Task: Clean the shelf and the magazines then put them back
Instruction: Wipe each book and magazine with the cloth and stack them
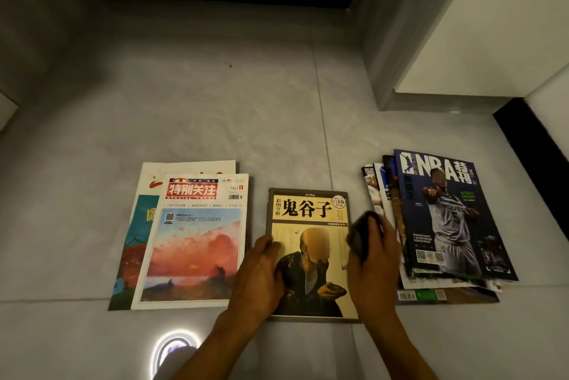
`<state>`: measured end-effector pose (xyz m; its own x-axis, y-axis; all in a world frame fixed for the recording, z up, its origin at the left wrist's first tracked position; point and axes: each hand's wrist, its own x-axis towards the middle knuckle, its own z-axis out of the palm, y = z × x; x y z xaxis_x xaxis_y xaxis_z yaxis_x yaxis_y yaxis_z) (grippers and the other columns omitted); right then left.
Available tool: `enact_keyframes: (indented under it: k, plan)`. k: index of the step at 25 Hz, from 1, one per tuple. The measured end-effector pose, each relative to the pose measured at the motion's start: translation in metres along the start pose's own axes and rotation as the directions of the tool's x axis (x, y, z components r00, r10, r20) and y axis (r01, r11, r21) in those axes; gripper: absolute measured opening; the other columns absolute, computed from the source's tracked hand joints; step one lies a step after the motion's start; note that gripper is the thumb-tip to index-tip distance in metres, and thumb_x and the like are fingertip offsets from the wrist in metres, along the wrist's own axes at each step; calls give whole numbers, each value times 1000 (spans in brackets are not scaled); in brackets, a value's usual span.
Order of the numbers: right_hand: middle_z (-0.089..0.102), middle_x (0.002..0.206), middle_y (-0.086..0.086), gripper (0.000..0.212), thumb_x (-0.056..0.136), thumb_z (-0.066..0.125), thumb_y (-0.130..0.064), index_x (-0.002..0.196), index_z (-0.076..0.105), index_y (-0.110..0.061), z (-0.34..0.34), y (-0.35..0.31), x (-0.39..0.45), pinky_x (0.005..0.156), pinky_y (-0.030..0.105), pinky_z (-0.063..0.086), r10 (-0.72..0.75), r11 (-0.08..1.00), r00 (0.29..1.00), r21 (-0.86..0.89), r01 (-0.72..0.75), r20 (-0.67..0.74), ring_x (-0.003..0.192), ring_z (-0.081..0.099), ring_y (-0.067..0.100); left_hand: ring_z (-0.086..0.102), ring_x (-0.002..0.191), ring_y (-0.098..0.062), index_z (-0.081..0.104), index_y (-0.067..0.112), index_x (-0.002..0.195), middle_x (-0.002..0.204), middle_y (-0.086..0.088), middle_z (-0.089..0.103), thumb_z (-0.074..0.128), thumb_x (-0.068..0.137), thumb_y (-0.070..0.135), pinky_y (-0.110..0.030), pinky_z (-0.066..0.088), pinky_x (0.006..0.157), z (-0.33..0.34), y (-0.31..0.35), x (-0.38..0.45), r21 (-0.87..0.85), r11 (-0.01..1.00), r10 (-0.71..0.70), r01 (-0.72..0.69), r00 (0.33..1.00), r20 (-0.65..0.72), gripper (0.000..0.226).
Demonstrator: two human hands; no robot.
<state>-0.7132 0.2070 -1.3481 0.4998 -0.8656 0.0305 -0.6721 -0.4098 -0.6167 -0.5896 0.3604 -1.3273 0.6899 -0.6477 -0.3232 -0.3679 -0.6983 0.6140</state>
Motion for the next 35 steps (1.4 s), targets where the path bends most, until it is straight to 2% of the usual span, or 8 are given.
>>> enact_keyframes:
  k: [5,9,14,17,20,25,30,35]
  plan:
    - [24,158,2,66,96,36,-52,152,20,-21,63,-27,-32,119,40,12,-178,978,961,-65,196,213,146,20,24,51,127,-19,32,26,144,148,1,41,53,96,39,-23,40,104,1,-1,5,35,999,-19,19,1000,-8,54]
    - [41,150,-3,71,83,70,-28,145,35,-27,49,-13,-13,116,43,27,-574,728,696,-120,675,431,142,30,18,60,115,-15,24,29,148,134,2,56,61,92,38,-24,46,96,-6,-11,17,119,992,31,-49,989,144,68]
    - [29,156,3,67,93,58,-18,151,25,-25,54,-24,23,118,46,22,-7,987,982,-156,37,190,144,24,26,46,132,-23,-10,26,152,153,-5,29,62,91,37,-34,40,106,-8,-7,17,215,977,-65,12,968,242,95]
    - [39,151,4,85,68,82,-15,143,43,-23,64,-48,-13,109,51,34,-301,910,906,-195,367,298,137,38,31,52,126,-22,-6,26,153,152,-6,32,62,92,34,-30,43,102,-9,-7,17,172,985,-29,-10,975,220,92]
    - [55,138,0,48,87,62,-35,133,54,-27,52,-17,24,95,50,50,-563,731,743,-201,652,362,121,54,28,51,127,-21,-6,28,152,152,-5,30,62,91,37,-30,42,104,-7,-10,18,140,990,-22,-12,972,234,92]
    - [31,155,7,50,98,49,-22,146,37,-18,67,-26,41,117,46,19,-45,972,994,-226,67,98,144,24,31,43,134,-21,-11,26,152,153,-3,25,60,93,37,-32,37,109,-6,-16,16,122,993,-36,2,961,273,92]
    - [28,157,4,83,76,75,-10,148,35,-20,64,-35,26,117,43,12,-513,729,704,-185,659,491,146,19,24,49,130,-20,-7,31,153,151,-2,32,65,90,37,-30,41,105,-6,-16,21,78,997,-11,-8,968,249,96]
    - [22,158,6,75,84,62,-3,150,30,-18,64,-35,49,118,49,19,-37,969,991,-238,67,131,147,16,29,48,130,-21,-8,31,152,147,-2,39,63,90,40,-36,41,107,-4,-17,16,116,991,-97,70,963,252,95]
